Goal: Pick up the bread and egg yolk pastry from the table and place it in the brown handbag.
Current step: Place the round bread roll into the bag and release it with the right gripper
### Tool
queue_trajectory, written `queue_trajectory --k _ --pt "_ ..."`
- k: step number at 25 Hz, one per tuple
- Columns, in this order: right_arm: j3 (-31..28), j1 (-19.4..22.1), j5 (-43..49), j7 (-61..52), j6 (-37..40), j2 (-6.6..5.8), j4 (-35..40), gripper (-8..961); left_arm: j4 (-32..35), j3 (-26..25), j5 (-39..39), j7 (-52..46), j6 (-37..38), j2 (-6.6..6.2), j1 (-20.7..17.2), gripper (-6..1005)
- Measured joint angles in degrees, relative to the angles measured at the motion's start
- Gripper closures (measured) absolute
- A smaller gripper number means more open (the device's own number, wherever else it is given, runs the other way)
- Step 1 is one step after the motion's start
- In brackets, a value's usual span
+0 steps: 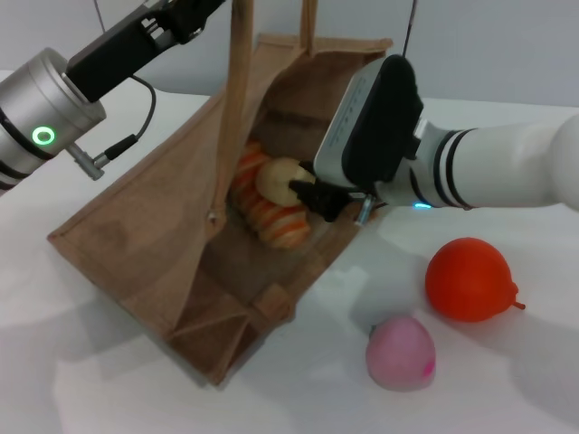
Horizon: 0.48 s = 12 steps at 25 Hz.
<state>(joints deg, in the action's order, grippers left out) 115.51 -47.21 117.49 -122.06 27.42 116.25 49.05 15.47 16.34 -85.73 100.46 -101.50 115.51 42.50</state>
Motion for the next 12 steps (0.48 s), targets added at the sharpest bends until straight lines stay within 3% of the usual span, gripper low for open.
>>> queue_trajectory --k 3,8,12 --pt "2.23 -0.07 0.0 0.01 -2.0 0.01 0.1 792 0.08 0.0 -0.16 0.0 0.43 -0.27 -0.58 865" --pt "4.81 0.22 0.01 -0.27 -5.05 0.07 0.75 681 0.1 0.0 -0.24 0.07 2.41 -0.56 -1.15 864" --pt "5.01 0.39 -0.44 -0.38 -5.39 0.12 1.13 426 0.11 0.0 -0.24 0.46 4.74 -0.56 -1.37 864"
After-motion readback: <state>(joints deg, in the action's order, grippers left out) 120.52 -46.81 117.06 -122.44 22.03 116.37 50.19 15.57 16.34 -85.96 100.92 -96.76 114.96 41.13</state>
